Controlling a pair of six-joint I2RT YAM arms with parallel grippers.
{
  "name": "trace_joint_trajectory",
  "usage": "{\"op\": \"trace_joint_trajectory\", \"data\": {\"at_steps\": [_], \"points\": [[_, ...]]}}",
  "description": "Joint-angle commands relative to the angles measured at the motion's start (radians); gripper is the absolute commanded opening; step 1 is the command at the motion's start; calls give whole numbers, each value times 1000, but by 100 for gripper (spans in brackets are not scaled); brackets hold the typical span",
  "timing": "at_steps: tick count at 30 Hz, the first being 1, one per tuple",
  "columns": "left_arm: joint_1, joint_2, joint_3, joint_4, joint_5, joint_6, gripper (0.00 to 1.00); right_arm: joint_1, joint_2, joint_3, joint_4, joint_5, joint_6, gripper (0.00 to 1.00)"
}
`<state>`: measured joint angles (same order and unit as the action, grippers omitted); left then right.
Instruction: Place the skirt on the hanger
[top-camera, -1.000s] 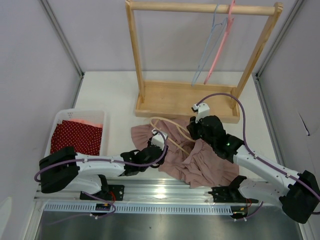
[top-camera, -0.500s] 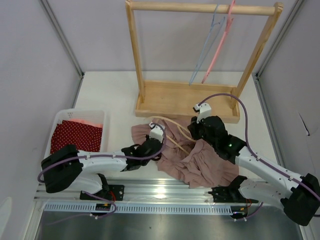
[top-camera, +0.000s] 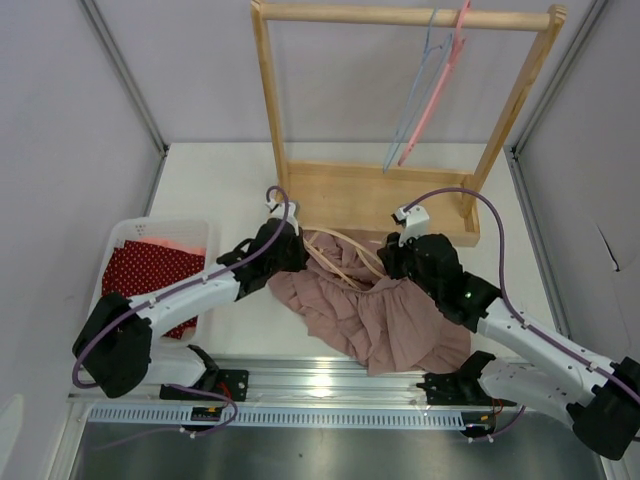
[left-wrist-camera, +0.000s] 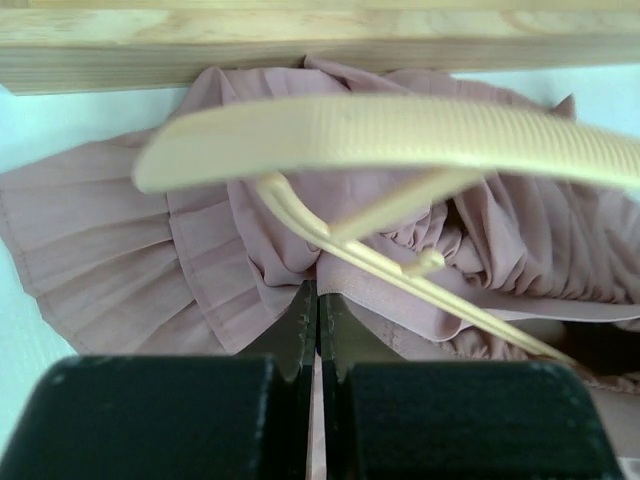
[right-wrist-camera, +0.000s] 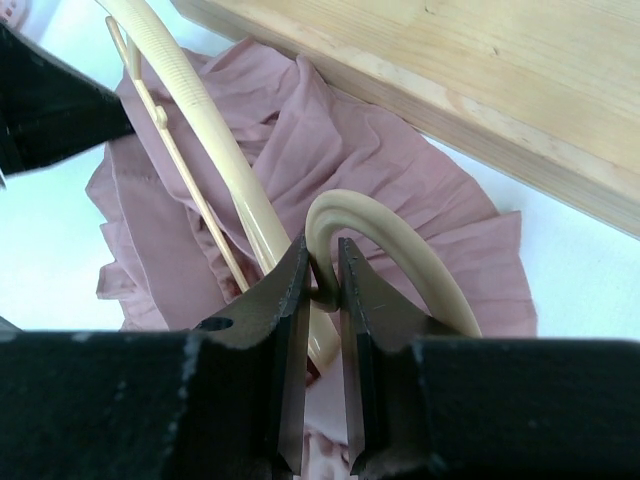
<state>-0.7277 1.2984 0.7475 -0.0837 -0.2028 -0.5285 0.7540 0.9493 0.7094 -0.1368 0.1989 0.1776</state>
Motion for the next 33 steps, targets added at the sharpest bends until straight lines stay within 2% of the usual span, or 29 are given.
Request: {"op": "trace_joint_trajectory", "data": {"at_steps": [1,10,19,33], "points": [[74,15,72,-79,123,-42,0,13,-37,6,52,31,11,0],[166,70,95,-99,235,-59,0,53,-89,-21,68,63,3,0],[250,67,134,-119,284,-62,0,79,-119,-44,36,92,5,0],[324,108,220,-180,324,-51,0,162,-158,-73,5,191,6,0]]}}
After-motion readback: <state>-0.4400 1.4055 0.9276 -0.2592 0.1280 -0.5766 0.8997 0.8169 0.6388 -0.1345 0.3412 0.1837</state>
